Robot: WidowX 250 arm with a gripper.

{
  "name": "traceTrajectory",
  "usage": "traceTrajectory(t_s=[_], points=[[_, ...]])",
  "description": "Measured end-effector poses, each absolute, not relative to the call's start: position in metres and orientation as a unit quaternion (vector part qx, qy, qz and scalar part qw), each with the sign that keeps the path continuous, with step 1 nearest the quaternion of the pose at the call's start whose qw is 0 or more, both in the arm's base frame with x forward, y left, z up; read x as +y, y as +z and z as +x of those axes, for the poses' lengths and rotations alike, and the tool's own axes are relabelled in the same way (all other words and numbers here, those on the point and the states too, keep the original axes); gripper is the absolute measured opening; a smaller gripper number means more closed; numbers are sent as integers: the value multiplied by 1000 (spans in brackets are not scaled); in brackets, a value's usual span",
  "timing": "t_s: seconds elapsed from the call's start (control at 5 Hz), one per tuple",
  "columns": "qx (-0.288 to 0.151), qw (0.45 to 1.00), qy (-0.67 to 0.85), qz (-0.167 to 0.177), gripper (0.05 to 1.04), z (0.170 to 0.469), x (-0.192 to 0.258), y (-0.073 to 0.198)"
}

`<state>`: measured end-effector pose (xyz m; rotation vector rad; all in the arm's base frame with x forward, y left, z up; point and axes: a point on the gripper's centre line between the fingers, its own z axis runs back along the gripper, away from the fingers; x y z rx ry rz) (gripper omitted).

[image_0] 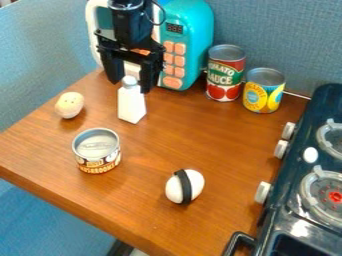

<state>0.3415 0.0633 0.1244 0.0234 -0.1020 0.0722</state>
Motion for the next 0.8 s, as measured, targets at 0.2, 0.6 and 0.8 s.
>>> traceTrajectory(t_s=[0.2,0.6,0.8], points=[[-34,999,34,9,990,340,62,113],[-58,998,26,14,990,356,74,118],[-60,998,21,15,990,363,77,116]])
